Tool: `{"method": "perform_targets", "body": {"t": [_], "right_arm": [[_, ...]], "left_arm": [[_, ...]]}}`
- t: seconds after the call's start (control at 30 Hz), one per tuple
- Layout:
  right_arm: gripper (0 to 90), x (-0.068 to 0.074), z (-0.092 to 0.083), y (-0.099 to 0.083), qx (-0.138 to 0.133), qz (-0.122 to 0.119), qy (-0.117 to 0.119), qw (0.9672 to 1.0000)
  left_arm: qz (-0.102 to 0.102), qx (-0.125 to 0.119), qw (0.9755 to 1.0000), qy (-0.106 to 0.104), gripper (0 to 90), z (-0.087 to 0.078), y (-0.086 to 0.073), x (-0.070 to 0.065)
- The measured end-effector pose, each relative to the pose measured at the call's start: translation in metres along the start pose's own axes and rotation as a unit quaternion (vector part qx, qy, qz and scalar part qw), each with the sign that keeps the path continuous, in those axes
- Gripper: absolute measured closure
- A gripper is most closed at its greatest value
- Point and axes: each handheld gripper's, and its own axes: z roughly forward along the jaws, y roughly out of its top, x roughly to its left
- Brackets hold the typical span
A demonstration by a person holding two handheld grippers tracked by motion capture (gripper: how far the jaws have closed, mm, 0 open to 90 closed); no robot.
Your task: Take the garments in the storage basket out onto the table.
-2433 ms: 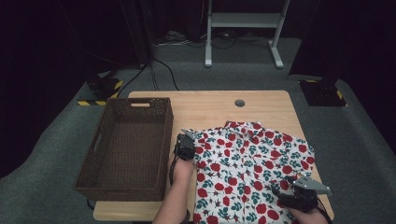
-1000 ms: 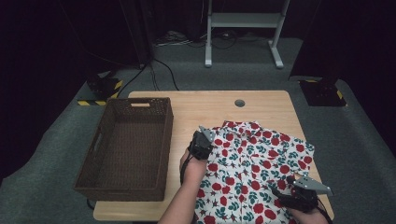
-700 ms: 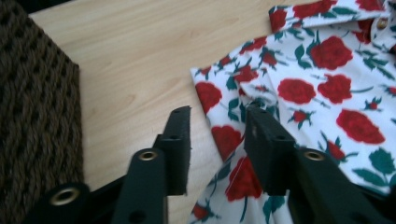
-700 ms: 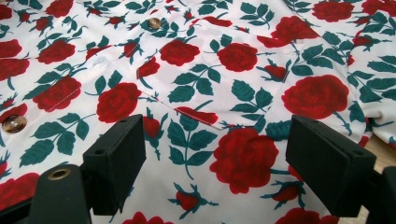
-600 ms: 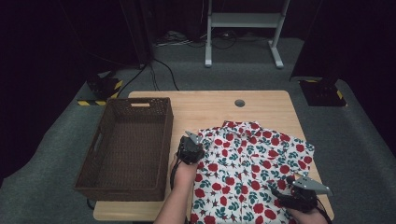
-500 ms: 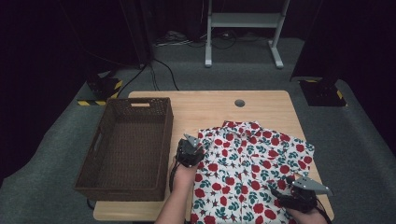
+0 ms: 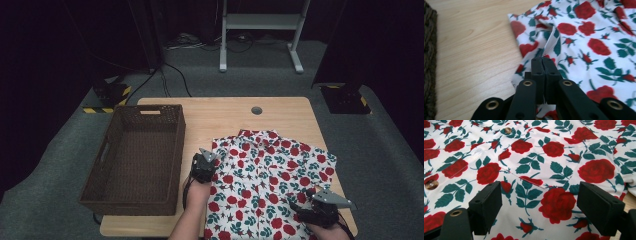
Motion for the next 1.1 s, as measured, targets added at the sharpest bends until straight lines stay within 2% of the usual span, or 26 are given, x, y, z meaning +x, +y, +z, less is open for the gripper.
{"method": "perform_targets", "body": {"t": [0.17, 0.37, 0.47, 0.57, 0.67, 0.77, 0.9, 1.0, 1.1], "right_arm": [[20.2, 0.000, 0.000, 0.000, -0.001, 0.000, 0.000, 1.0000], [20.3, 0.000, 0.000, 0.000, -0.001, -0.001, 0.001, 1.0000], [20.3, 0.000, 0.000, 0.000, 0.000, 0.000, 0.001, 1.0000], [20.3, -0.001, 0.000, 0.000, 0.000, 0.000, 0.001, 1.0000], [20.4, -0.001, 0.000, 0.000, 0.000, 0.000, 0.001, 1.0000], [20.4, 0.000, 0.001, 0.000, 0.001, 0.000, 0.001, 1.0000], [20.4, 0.000, 0.001, 0.000, 0.001, -0.004, 0.002, 1.0000], [20.4, 0.001, 0.001, 0.000, 0.002, -0.004, 0.002, 1.0000], [20.4, 0.000, 0.002, 0.000, 0.003, -0.003, 0.003, 1.0000]], "left_arm": [[0.011, -0.002, 0.9999, -0.012, 88.9, -0.001, 0.004, -0.013], [0.026, 0.006, 0.9991, -0.031, 88.3, 0.008, 0.001, -0.036], [0.043, 0.009, 0.9982, -0.041, 81.5, 0.011, 0.000, -0.050], [0.062, 0.001, 0.9967, -0.051, 77.5, 0.009, 0.003, -0.063], [0.069, -0.014, 0.9959, -0.056, 76.2, 0.002, 0.009, -0.069], [0.066, -0.035, 0.9958, -0.054, 75.2, -0.008, 0.017, -0.065], [0.038, -0.052, 0.9976, -0.024, 77.9, -0.017, 0.033, -0.039], [0.025, -0.044, 0.9987, 0.000, 78.2, -0.016, 0.039, -0.019], [0.008, -0.030, 0.9993, 0.019, 76.5, -0.008, 0.035, -0.004]]}}
